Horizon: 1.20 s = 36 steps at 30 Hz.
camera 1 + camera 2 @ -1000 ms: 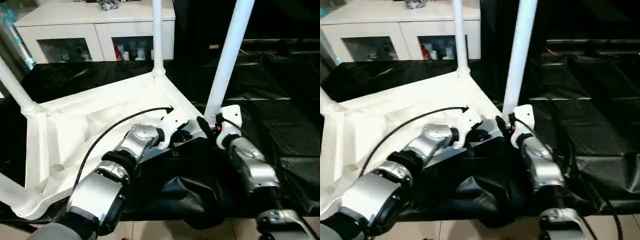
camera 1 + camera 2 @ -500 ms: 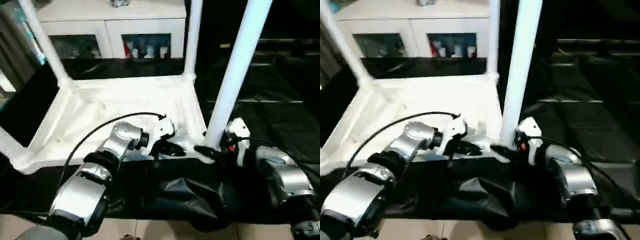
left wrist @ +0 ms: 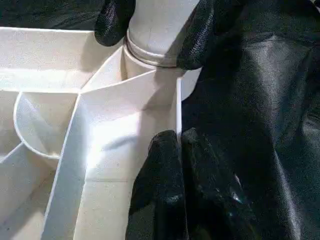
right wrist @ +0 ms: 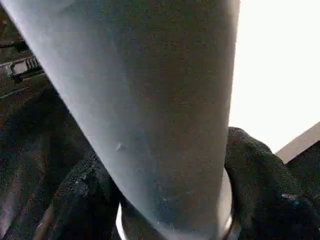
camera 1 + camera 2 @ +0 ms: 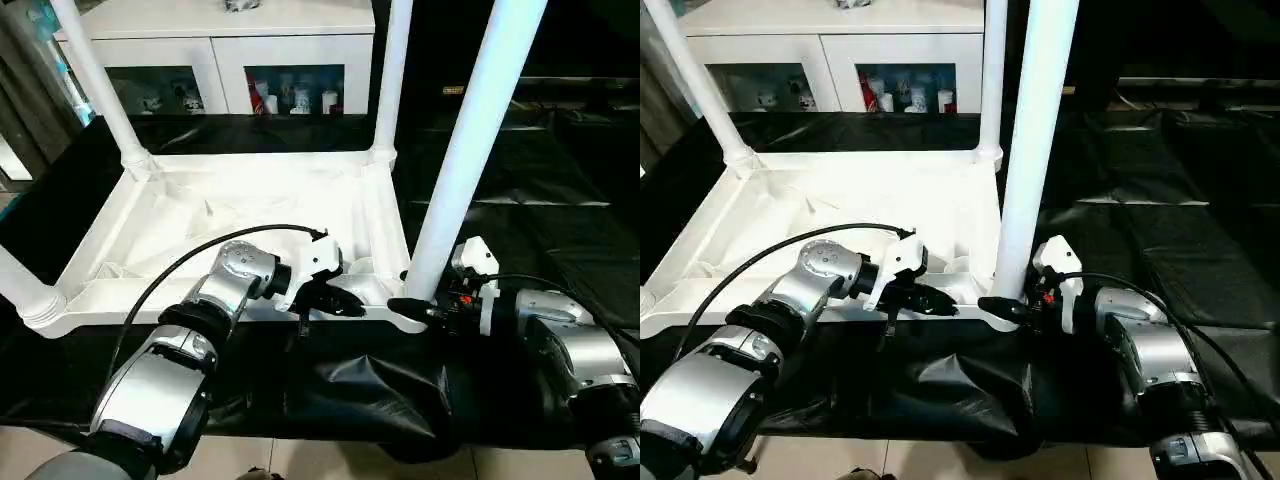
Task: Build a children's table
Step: Rotate leg to tighten
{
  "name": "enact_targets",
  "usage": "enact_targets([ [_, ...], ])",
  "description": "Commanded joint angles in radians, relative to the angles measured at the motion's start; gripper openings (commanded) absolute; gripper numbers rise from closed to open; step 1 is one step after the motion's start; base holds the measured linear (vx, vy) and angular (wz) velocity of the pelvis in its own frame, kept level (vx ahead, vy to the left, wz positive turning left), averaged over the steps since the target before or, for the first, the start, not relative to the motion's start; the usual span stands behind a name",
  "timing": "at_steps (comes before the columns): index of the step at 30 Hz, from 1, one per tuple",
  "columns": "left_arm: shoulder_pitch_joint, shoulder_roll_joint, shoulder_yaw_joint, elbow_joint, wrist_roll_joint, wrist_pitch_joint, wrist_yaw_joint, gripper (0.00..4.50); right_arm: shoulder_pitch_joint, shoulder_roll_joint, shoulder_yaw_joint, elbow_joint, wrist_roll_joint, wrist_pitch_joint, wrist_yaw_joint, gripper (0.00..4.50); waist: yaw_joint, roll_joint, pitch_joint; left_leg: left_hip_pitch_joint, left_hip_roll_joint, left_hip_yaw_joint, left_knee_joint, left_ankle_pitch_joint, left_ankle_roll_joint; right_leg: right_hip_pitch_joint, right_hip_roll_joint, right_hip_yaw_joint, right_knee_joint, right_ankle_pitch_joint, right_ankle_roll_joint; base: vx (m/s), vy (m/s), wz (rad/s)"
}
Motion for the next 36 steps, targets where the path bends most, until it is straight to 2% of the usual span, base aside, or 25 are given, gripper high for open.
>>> enact_targets([
  [1,-0.009,-0.008,0.016,-0.013,-0.008,0.000,0.063,0.00,0.017,0.027,0.018,-0.011,0.002,0.011,-0.025,2.56,0.004,-0.025,-0.065,0.021,0.040,-0.014,-0.061,-0.192,0.111,0.046,-0.050,0.020,-0.057,-0.161,-0.256,0.000,0.000,0.00],
  [2,-0.025,-0.032,0.028,0.003,-0.003,0.015,0.154,0.00,0.020,0.088,-0.026,0.013,0.010,0.006,-0.144,2.56,0.003,-0.028,-0.063,0.021,0.039,-0.015,-0.063,-0.209,0.103,0.046,-0.049,0.019,-0.060,-0.191,-0.251,0.000,0.000,0.00],
  [3,-0.031,-0.041,0.032,0.008,-0.002,0.020,0.184,0.00,0.019,0.111,-0.044,0.020,0.018,0.013,-0.183,2.56,0.000,-0.023,-0.060,0.023,0.039,-0.016,-0.067,-0.233,0.084,0.040,-0.050,0.020,-0.063,-0.235,-0.244,0.000,0.000,0.00],
  [6,-0.053,-0.076,0.044,0.028,0.003,0.038,0.297,0.00,0.027,0.163,-0.044,0.038,-0.018,-0.018,-0.290,2.56,-0.009,-0.027,-0.058,0.028,0.036,-0.020,-0.073,-0.286,0.045,0.038,-0.051,0.021,-0.076,-0.343,-0.202,0.000,0.000,0.00],
  [8,-0.068,-0.102,0.048,0.042,0.010,0.058,0.377,0.00,0.028,0.200,-0.037,0.059,-0.057,-0.036,-0.384,2.56,-0.012,-0.026,-0.058,0.030,0.036,-0.021,-0.075,-0.294,0.034,0.034,-0.050,0.023,-0.079,-0.345,-0.191,0.000,0.000,0.00],
  [9,-0.079,-0.128,0.052,0.052,0.012,0.080,0.438,0.00,0.022,0.239,-0.039,0.085,-0.087,-0.045,-0.480,2.56,-0.016,-0.002,-0.057,0.032,0.036,-0.022,-0.077,-0.315,0.025,0.032,-0.047,0.023,-0.082,-0.339,-0.187,0.000,0.000,0.00],
  [10,-0.082,-0.139,0.053,0.056,0.011,0.089,0.460,0.00,0.018,0.255,-0.041,0.097,-0.100,-0.048,-0.522,2.56,-0.021,-0.011,-0.056,0.030,0.034,-0.021,-0.077,-0.319,0.021,0.032,-0.045,0.023,-0.083,-0.329,-0.186,0.000,0.000,0.00],
  [11,-0.087,-0.152,0.054,0.059,0.013,0.097,0.486,0.00,0.011,0.276,-0.051,0.112,-0.112,-0.051,-0.584,2.55,-0.027,-0.006,-0.056,0.032,0.029,-0.023,-0.078,-0.343,0.012,0.034,-0.047,0.022,-0.083,-0.354,-0.179,0.000,0.000,0.00],
  [12,-0.089,-0.160,0.053,0.061,0.014,0.100,0.501,0.00,0.005,0.292,-0.062,0.122,-0.117,-0.053,-0.628,2.55,-0.030,-0.007,-0.056,0.033,0.028,-0.023,-0.078,-0.348,0.011,0.032,-0.047,0.023,-0.087,-0.364,-0.175,0.000,0.000,0.00],
  [14,-0.092,-0.188,0.046,0.063,0.021,0.107,0.533,0.00,-0.019,0.345,-0.096,0.155,-0.129,-0.059,-0.751,2.55,-0.037,-0.002,-0.057,0.032,0.028,-0.026,-0.080,-0.358,0.006,0.032,-0.046,0.022,-0.087,-0.368,-0.172,0.000,0.000,0.00],
  [17,-0.094,-0.218,0.041,0.072,0.022,0.106,0.561,0.00,-0.046,0.398,-0.101,0.183,-0.134,-0.067,-0.820,2.55,-0.043,0.001,-0.061,0.030,0.027,-0.025,-0.079,-0.350,0.014,0.034,-0.043,0.022,-0.084,-0.310,-0.178,0.000,0.000,0.00],
  [19,-0.094,-0.224,0.039,0.072,0.023,0.097,0.551,0.00,-0.047,0.409,-0.071,0.174,-0.144,-0.092,-0.789,2.55,-0.044,-0.001,-0.062,0.028,0.026,-0.023,-0.078,-0.339,0.026,0.037,-0.044,0.021,-0.083,-0.286,-0.184,0.000,0.000,0.00],
  [21,-0.095,-0.220,0.039,0.073,0.022,0.095,0.545,0.00,-0.045,0.403,-0.056,0.172,-0.155,-0.110,-0.774,3.11,-0.043,-0.001,-0.061,0.027,0.027,-0.023,-0.077,-0.330,0.040,0.038,-0.046,0.021,-0.084,-0.285,-0.183,0.000,0.000,0.00],
  [24,-0.094,-0.207,0.040,0.072,0.019,0.085,0.514,0.00,-0.041,0.387,-0.044,0.165,-0.157,-0.148,-0.727,3.34,-0.043,0.000,-0.061,0.026,0.027,-0.023,-0.078,-0.327,0.042,0.039,-0.045,0.021,-0.084,-0.292,-0.181,0.000,0.000,0.00],
  [26,-0.086,-0.185,0.037,0.064,0.015,0.074,0.457,0.00,-0.032,0.351,-0.038,0.133,-0.139,-0.162,-0.643,3.67,-0.041,-0.013,-0.062,0.024,0.029,-0.023,-0.077,-0.312,0.055,0.041,-0.046,0.022,-0.083,-0.283,-0.184,0.000,0.000,0.00],
  [28,-0.077,-0.165,0.034,0.054,0.010,0.065,0.401,0.00,-0.025,0.314,-0.031,0.105,-0.122,-0.158,-0.564,3.73,-0.035,-0.004,-0.064,0.022,0.030,-0.022,-0.074,-0.281,0.078,0.046,-0.047,0.022,-0.078,-0.229,-0.194,0.000,0.000,0.00],
  [31,-0.071,-0.153,0.031,0.047,0.006,0.054,0.364,0.00,-0.022,0.290,-0.024,0.092,-0.114,-0.153,-0.518,3.85,-0.035,-0.005,-0.068,0.019,0.030,-0.020,-0.068,-0.241,0.095,0.050,-0.047,0.019,-0.069,-0.157,-0.220,0.000,0.000,0.00],
  [32,-0.067,-0.143,0.029,0.044,0.003,0.048,0.332,0.00,-0.020,0.266,-0.018,0.083,-0.106,-0.147,-0.471,3.85,-0.034,0.000,-0.068,0.018,0.030,-0.019,-0.066,-0.220,0.105,0.052,-0.047,0.018,-0.066,-0.129,-0.234,0.000,0.000,0.00],
  [33,-0.067,-0.143,0.029,0.044,0.003,0.048,0.332,0.00,-0.020,0.266,-0.018,0.083,-0.106,-0.147,-0.471,3.85,-0.033,-0.002,-0.069,0.018,0.030,-0.018,-0.064,-0.214,0.107,0.053,-0.046,0.017,-0.064,-0.121,-0.238,0.000,0.000,0.00],
  [34,-0.056,-0.119,0.025,0.032,-0.006,0.038,0.257,0.00,-0.003,0.210,-0.007,0.045,-0.081,-0.126,-0.370,3.85,-0.032,-0.002,-0.068,0.018,0.031,-0.017,-0.064,-0.211,0.109,0.052,-0.046,0.017,-0.063,-0.116,-0.242,0.000,0.000,0.00],
  [35,-0.040,-0.080,0.017,0.012,-0.019,0.018,0.136,0.00,0.023,0.120,0.006,-0.009,-0.049,-0.096,-0.219,3.85,-0.028,-0.004,-0.067,0.018,0.029,-0.016,-0.063,-0.210,0.115,0.058,-0.044,0.015,-0.066,-0.126,-0.243,0.000,0.000,0.00],
  [36,-0.036,-0.067,0.015,0.006,-0.021,0.015,0.104,0.00,0.031,0.092,0.008,-0.027,-0.038,-0.085,-0.174,3.85,-0.022,-0.006,-0.066,0.018,0.033,-0.015,-0.060,-0.210,0.134,0.059,-0.045,0.018,-0.064,-0.119,-0.245,0.000,0.000,0.00],
])
